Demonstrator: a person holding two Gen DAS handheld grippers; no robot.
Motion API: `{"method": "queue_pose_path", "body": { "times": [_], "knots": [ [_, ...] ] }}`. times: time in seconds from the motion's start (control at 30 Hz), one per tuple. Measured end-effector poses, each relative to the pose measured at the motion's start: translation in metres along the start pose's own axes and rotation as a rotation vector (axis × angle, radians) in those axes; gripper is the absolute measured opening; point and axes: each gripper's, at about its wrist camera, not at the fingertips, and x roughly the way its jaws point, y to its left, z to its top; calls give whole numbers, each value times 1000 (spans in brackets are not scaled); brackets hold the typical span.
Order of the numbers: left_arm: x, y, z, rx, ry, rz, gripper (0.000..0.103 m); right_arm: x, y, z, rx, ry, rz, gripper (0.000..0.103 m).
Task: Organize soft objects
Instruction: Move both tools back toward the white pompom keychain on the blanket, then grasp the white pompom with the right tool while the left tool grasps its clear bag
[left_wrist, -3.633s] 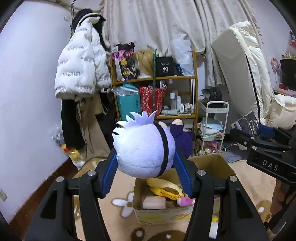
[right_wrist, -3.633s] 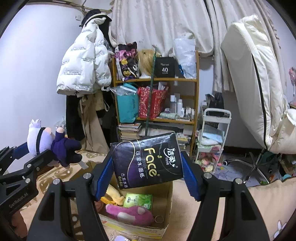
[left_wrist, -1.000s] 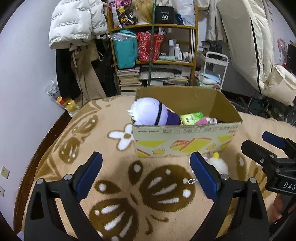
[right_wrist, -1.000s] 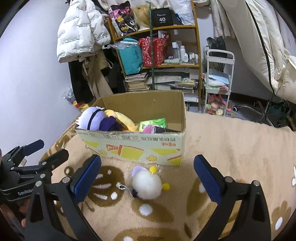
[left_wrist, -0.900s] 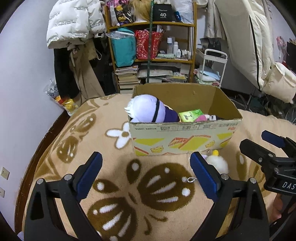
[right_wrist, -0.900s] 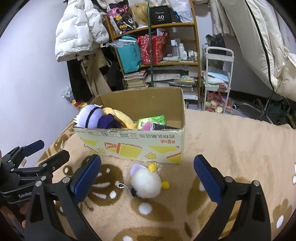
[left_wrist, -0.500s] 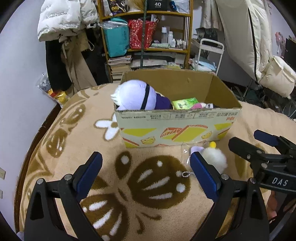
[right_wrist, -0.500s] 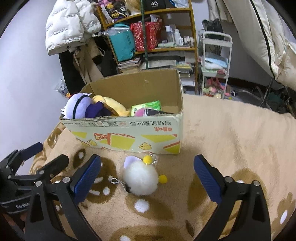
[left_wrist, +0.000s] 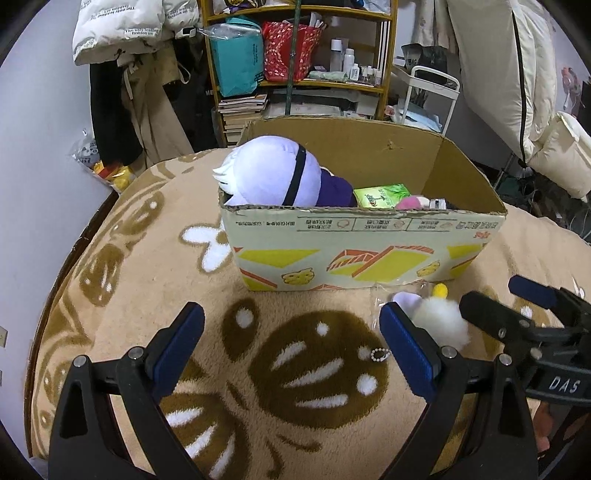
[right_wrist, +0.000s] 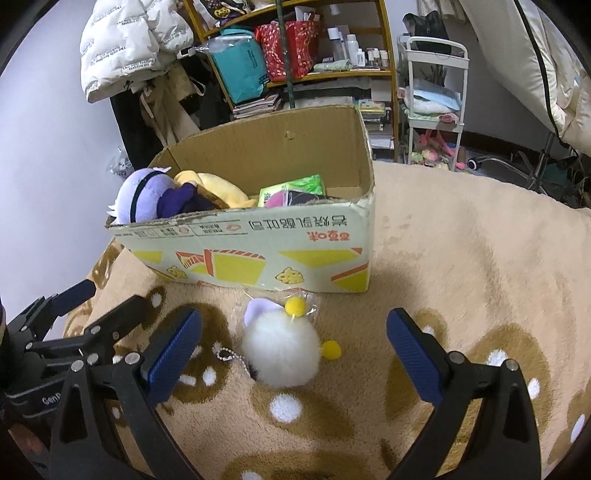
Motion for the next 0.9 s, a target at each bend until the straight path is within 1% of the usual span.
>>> {"method": "queue_pose_path", "body": {
  "times": [0.2, 0.23, 0.27, 0.37, 0.5, 0.63, 0.67, 0.7, 0.73, 0.77, 0.8, 0.83, 0.9],
  "knots": [
    [9, 4, 5, -41, 18, -61, 95, 7, -4, -4, 2, 30, -8, 102],
    [11, 4, 5, -47, 25, -72, 95, 8, -4, -5, 1, 36, -8, 100],
    [15, 4, 6, -53, 34, -83, 95, 11, -5, -5, 0, 45, -6, 96],
    [24, 3, 8, -59, 55, -100, 95, 18, -5, -7, -6, 74, -1, 92],
    [35, -5, 10, -43, 81, -120, 95, 31, -1, -12, -15, 120, 18, 78],
    [46, -17, 12, -15, 107, -140, 95, 44, 0, -15, -35, 154, 11, 73],
    [50, -22, 13, -5, 115, -145, 95, 46, 0, -15, -39, 157, 7, 67],
    [53, -25, 13, 4, 121, -149, 95, 49, 0, -15, -41, 161, 9, 55],
    [56, -29, 13, 15, 128, -152, 95, 50, 0, -14, -40, 163, 15, 49],
    [58, -32, 13, 25, 135, -152, 95, 51, 1, -14, -39, 162, 16, 35],
    [62, -36, 12, 37, 144, -153, 95, 52, 2, -13, -37, 164, 30, 28],
    [64, -39, 12, 43, 151, -156, 95, 51, 2, -13, -36, 169, 45, 26],
    [69, -43, 11, 54, 169, -166, 95, 52, 2, -15, -46, 174, 40, 26]
  ]
}}
